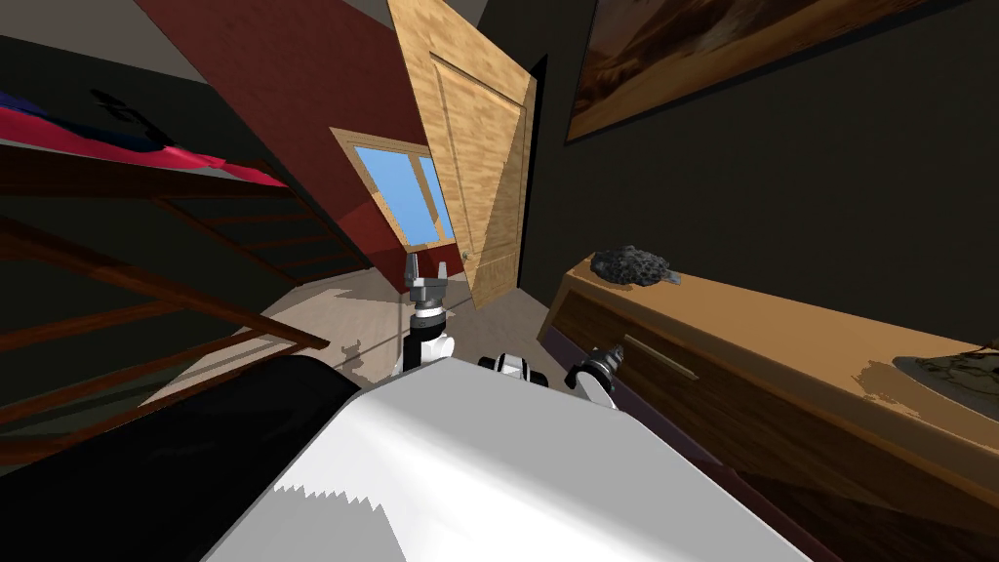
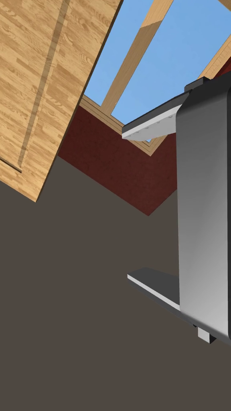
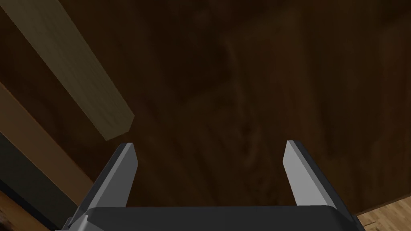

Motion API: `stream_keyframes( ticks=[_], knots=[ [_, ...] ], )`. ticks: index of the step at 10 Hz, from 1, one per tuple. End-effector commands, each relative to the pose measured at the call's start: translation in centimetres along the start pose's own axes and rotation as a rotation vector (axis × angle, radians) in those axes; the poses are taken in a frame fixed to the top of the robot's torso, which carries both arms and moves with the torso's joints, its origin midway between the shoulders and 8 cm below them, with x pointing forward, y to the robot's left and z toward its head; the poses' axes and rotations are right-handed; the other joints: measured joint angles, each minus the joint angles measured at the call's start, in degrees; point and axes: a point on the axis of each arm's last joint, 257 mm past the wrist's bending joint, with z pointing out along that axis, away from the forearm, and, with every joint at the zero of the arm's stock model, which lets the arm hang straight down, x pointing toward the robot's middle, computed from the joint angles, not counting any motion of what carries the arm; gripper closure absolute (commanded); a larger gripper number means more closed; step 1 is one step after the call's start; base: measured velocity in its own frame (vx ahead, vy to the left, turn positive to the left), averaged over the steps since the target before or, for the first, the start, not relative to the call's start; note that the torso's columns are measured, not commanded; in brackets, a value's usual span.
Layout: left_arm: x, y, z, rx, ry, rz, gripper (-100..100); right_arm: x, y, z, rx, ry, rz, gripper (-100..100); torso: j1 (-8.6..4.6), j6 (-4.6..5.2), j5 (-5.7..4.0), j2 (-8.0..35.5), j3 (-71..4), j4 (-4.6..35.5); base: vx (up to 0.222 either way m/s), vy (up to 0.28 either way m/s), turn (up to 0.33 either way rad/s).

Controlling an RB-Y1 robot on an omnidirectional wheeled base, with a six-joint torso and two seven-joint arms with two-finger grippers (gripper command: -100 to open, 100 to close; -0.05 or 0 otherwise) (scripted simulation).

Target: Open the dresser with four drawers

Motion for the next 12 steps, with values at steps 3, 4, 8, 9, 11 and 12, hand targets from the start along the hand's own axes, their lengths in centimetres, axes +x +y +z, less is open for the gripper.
stream_keyframes(
  ticks=[3, 4, 8, 9, 11, 12],
  knots=[
    [0.0, 0.0, 0.0, 0.0, 0.0, 0.0, 0, 2.2, -3.8, 0.9, 0.153, 0.0, -0.237, -100, 0.0, 0.0, 0.0, 0.0, 0.0, 0.0, 0.0, -0.019, 0.104],
    [0.0, 0.0, 0.0, 0.0, 0.0, 0.0, 0, 2.5, -4.5, 1.0, 0.179, -0.002, -0.274, -100, 0.01, 0.0, 0.0, -0.01, 0.0, 0.0, 0.0, -0.017, 0.078],
    [0.0, 0.0, 0.0, 0.0, 0.0, 0.0, 0, 2.8, -5.6, 1.1, 0.218, -0.006, -0.328, -100, 0.04, 0.01, 0.0, 0.01, 0.01, 0.0, 0.0, -0.009, 0.04],
    [0.0, 0.0, 0.0, 0.0, 0.0, 0.0, 0, 2.8, -5.6, 1.1, 0.218, -0.006, -0.328, 100, 0.05, 0.0, 0.01, 0.0, 0.0, 0.0, 0.0, 0.0, 0.0],
    [0.0, 0.0, 0.0, 0.0, 0.0, 0.0, 0, 2.3, -5.6, 1.0, 0.216, -0.013, -0.328, 100, 0.25, 0.0, 0.05, 0.2, 0.11, 0.04, -0.098, 0.099, -0.034],
    [0.0, 0.0, 0.0, 0.0, 0.0, 0.0, 0, 2.1, -5.6, 0.9, 0.216, -0.017, -0.328, 100, 0.3, 0.0, 0.09, 0.31, 0.19, 0.09, -0.138, 0.135, -0.036]
  ],
)
